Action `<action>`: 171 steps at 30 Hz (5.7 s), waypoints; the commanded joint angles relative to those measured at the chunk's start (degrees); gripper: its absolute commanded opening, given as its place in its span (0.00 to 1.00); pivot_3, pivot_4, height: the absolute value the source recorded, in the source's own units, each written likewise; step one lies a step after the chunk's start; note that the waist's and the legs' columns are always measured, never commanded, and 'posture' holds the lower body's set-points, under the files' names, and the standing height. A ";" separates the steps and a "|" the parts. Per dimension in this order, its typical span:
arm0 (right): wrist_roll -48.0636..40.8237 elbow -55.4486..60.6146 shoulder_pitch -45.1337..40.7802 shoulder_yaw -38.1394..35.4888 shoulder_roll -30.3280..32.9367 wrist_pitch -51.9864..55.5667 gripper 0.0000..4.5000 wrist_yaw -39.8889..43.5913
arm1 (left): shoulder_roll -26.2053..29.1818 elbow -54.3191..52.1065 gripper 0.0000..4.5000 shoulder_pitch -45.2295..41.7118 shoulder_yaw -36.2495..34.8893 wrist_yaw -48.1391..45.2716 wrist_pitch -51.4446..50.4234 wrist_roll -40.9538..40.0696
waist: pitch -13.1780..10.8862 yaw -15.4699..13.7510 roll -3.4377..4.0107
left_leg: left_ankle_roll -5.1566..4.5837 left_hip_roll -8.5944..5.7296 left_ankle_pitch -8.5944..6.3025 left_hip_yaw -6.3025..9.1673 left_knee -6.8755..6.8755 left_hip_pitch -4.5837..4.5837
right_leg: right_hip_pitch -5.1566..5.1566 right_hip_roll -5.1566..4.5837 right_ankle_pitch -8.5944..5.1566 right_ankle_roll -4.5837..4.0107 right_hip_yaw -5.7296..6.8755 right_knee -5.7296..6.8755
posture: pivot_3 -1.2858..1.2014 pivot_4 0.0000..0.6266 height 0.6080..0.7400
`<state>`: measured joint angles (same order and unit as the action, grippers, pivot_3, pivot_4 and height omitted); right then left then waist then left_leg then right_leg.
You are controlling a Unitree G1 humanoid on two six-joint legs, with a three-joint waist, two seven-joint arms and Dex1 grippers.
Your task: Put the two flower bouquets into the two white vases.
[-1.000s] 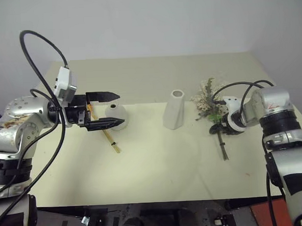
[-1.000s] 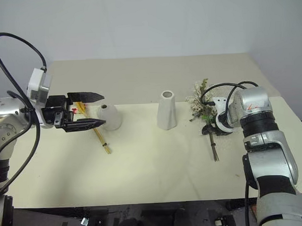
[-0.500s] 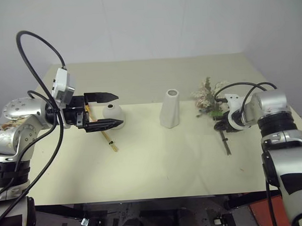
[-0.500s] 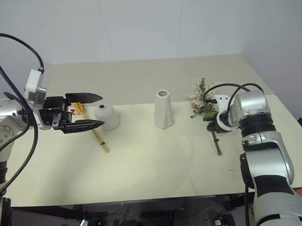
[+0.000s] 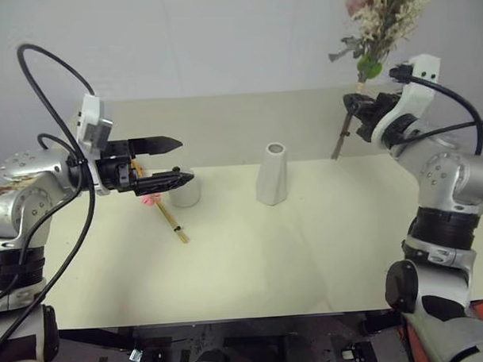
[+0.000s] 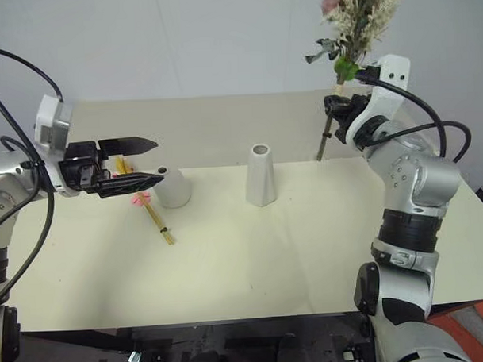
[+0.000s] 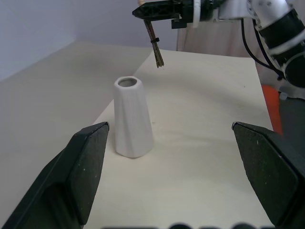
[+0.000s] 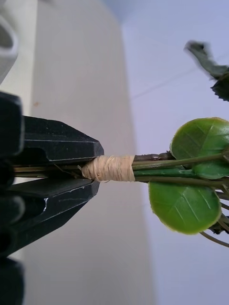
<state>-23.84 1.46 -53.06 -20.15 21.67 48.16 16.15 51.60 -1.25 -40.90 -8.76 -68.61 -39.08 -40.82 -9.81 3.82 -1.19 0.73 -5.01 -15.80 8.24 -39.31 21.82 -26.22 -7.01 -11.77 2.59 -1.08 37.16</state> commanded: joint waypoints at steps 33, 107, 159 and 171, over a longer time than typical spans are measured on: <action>3.27 -4.17 -3.95 14.26 -10.36 -20.08 0.04 1.62 | 0.23 -4.74 1.00 1.97 -3.75 5.16 -2.35 -1.34 | 0.00 0.20 0.01 | 0.27 0.01 0.15 0.00 0.05 -0.07 | -0.02 0.04 0.02 -0.03 -0.09 0.01 | 0.52 0.24 1.00; -14.97 17.45 17.62 14.51 27.62 -8.99 1.00 46.46 | -2.70 -4.21 1.00 -4.19 2.04 50.59 -51.64 16.03 | -0.02 -1.32 -0.10 | -0.06 0.18 -0.04 -0.05 0.22 -0.85 | 0.95 0.25 -0.01 0.02 0.02 -0.28 | 0.52 0.24 1.00; -13.50 16.07 17.43 14.42 29.22 -9.47 1.00 47.63 | -22.06 15.46 1.00 -20.52 -3.94 62.62 -53.42 21.12 | -0.08 -3.08 -0.26 | 0.27 -0.04 0.14 -0.03 0.15 -0.65 | 0.87 -0.07 0.09 0.17 0.08 -0.40 | 0.52 0.24 1.00; -13.42 15.44 16.04 14.62 30.43 -8.92 1.00 48.13 | -31.82 20.24 1.00 -19.85 -8.38 71.96 -53.42 22.96 | -0.10 -2.98 -0.30 | 0.32 -0.04 0.17 -0.03 0.12 -0.64 | 0.91 -0.08 0.10 0.19 0.11 -0.47 | 0.52 0.24 1.00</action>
<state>-36.33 16.10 -36.06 -3.62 51.31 39.18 64.05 19.72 19.28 -60.12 -16.11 2.71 -92.22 -18.45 -9.91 0.84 -1.49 1.06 -5.05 -15.63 8.21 -39.19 21.18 -25.31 -7.09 -11.66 2.78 -0.97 36.70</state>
